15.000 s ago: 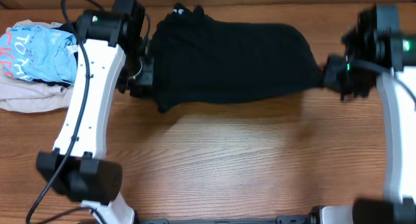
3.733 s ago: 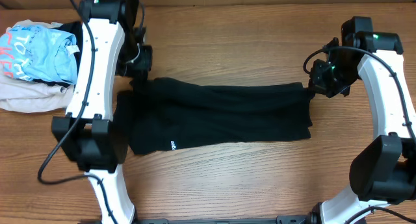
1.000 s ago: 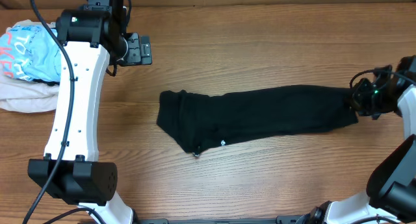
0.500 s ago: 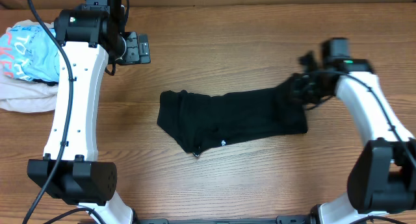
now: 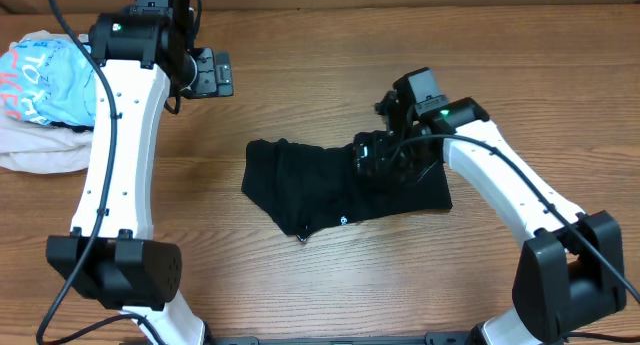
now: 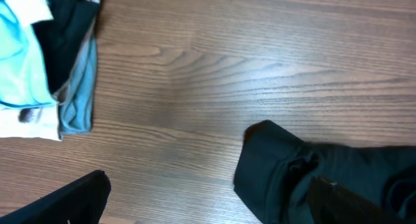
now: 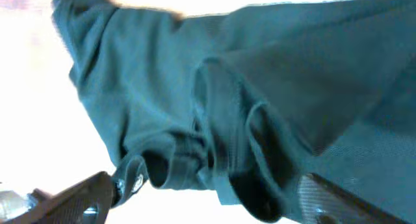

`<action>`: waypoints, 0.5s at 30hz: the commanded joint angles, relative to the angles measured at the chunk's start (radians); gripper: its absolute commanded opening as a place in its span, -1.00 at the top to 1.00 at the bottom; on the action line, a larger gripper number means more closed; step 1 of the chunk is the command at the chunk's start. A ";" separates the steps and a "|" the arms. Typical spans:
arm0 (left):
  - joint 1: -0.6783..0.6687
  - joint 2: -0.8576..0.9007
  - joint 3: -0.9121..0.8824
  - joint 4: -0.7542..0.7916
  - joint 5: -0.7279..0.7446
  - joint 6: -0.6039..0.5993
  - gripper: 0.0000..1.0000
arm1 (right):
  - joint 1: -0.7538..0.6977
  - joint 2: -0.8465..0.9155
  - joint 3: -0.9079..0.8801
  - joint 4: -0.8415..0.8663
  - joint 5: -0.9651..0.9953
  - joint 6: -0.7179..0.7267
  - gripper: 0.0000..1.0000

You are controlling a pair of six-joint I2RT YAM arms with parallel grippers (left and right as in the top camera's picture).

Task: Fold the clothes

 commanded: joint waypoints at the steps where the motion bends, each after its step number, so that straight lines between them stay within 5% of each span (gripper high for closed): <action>1: 0.006 0.044 -0.014 -0.017 0.074 0.048 -1.00 | -0.016 -0.045 0.072 -0.018 -0.062 0.005 -1.00; 6: 0.003 0.096 -0.131 -0.009 0.245 0.205 -1.00 | -0.112 -0.077 0.167 -0.105 0.068 -0.024 -1.00; 15: 0.003 0.108 -0.476 0.156 0.336 0.395 -1.00 | -0.300 -0.077 0.189 -0.203 0.093 -0.136 -1.00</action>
